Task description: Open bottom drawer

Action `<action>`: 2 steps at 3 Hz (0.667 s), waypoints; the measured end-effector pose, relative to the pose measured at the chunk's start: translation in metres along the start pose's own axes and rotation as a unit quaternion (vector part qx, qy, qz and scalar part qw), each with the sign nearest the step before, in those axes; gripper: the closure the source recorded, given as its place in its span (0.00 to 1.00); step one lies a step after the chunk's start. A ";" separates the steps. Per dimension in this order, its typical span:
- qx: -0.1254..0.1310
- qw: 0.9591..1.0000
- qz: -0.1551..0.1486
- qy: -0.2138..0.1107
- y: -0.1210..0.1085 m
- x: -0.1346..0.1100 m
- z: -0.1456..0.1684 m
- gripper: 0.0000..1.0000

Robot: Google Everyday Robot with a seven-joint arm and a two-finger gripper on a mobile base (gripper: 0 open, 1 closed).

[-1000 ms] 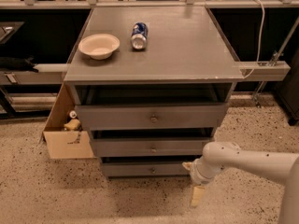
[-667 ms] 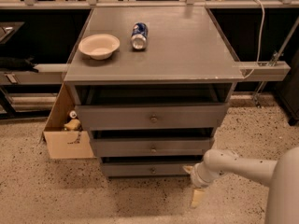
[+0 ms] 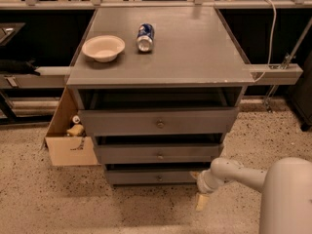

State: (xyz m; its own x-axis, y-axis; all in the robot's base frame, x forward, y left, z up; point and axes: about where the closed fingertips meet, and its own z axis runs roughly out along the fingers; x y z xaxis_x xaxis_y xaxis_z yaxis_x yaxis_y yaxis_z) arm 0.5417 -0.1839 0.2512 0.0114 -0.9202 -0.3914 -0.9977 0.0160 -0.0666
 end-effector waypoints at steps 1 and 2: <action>0.016 1.000 0.009 -0.006 -0.021 0.010 0.023 0.00; 0.043 0.999 0.022 -0.016 -0.044 0.019 0.039 0.00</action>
Offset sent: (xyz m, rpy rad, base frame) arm 0.0742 -0.0076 -0.0531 0.0601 -0.1102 -0.1221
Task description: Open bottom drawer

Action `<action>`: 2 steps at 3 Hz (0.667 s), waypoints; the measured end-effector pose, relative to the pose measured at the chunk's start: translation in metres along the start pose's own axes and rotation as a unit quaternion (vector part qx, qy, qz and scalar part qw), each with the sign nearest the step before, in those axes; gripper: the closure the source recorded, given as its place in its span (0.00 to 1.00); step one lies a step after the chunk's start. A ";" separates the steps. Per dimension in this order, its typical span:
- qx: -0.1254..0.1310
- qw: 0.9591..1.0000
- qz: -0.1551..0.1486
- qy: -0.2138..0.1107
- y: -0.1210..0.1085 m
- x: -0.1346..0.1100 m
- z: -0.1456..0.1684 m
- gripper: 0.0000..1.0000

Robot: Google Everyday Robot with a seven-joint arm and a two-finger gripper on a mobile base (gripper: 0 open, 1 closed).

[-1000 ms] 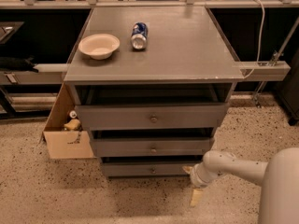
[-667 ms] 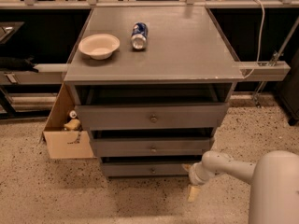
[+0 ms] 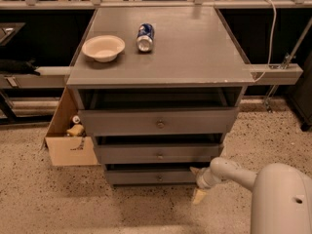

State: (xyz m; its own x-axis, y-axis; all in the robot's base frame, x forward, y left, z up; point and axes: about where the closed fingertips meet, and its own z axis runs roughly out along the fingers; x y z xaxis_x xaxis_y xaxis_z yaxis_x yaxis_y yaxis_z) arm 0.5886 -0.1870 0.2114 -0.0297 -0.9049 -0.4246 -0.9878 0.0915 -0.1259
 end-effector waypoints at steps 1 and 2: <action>0.000 1.000 0.000 0.000 0.000 0.000 0.000 0.00; 0.016 1.000 -0.015 0.000 -0.004 0.008 0.009 0.00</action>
Offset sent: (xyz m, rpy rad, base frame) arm 0.0188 -0.0147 -0.0260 -0.0203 -0.1197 0.0318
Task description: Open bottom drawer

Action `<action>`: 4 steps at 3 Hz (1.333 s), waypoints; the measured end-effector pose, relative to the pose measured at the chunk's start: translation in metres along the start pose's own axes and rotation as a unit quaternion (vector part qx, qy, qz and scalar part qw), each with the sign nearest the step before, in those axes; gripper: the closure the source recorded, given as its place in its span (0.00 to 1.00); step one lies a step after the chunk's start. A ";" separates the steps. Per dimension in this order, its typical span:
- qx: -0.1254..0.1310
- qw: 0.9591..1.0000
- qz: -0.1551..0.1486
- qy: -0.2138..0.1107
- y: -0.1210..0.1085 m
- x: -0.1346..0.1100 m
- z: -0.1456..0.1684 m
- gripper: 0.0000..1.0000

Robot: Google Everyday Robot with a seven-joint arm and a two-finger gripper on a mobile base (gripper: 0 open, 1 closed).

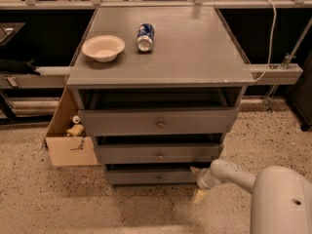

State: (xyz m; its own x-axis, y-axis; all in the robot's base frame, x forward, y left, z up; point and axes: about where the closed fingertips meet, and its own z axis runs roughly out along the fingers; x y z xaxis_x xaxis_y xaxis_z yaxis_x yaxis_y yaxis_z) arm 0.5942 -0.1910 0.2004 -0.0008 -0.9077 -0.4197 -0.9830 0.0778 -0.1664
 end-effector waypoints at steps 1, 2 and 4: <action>0.025 0.999 -0.029 -0.002 -0.010 0.006 0.021 0.00; 0.035 0.998 -0.052 -0.002 -0.017 0.002 0.033 0.00; 0.030 0.995 -0.089 -0.017 -0.037 -0.019 0.061 0.18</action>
Offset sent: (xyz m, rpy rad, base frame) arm 0.0374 0.0162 -0.0328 -0.0283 -0.1582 0.0999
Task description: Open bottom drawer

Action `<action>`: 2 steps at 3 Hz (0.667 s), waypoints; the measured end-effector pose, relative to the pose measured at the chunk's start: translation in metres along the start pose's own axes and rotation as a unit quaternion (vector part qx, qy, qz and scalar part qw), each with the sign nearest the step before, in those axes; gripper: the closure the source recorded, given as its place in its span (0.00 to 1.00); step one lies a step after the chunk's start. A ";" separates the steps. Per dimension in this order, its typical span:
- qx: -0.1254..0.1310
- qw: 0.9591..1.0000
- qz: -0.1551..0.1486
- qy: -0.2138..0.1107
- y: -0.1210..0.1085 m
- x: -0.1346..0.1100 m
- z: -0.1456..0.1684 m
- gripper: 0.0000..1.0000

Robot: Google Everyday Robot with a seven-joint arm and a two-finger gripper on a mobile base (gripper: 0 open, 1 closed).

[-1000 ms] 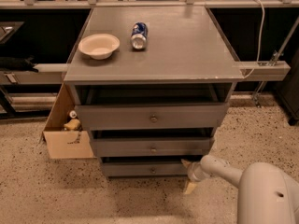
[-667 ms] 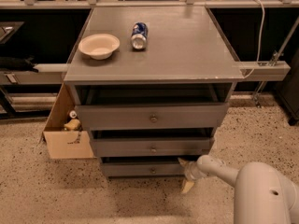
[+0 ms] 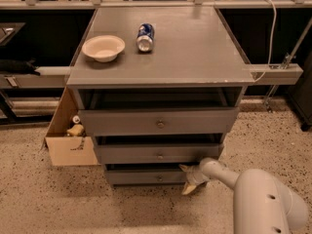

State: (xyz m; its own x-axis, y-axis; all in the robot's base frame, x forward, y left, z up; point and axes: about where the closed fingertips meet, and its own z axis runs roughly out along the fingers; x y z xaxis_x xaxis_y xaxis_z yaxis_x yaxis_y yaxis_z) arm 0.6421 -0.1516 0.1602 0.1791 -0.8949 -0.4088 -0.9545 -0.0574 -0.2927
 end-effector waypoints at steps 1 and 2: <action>-0.014 1.000 -0.008 -0.013 0.003 -0.004 0.003 0.41; -0.039 0.999 -0.012 -0.026 0.014 -0.011 -0.007 0.64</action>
Offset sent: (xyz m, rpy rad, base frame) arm -0.0320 0.0029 0.0235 0.0425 0.1089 0.1102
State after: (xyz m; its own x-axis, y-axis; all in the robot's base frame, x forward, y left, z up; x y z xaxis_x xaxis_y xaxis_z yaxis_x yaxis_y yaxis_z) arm 0.6247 -0.1457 0.1669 0.2123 -0.8690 -0.4470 -0.9652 -0.1149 -0.2350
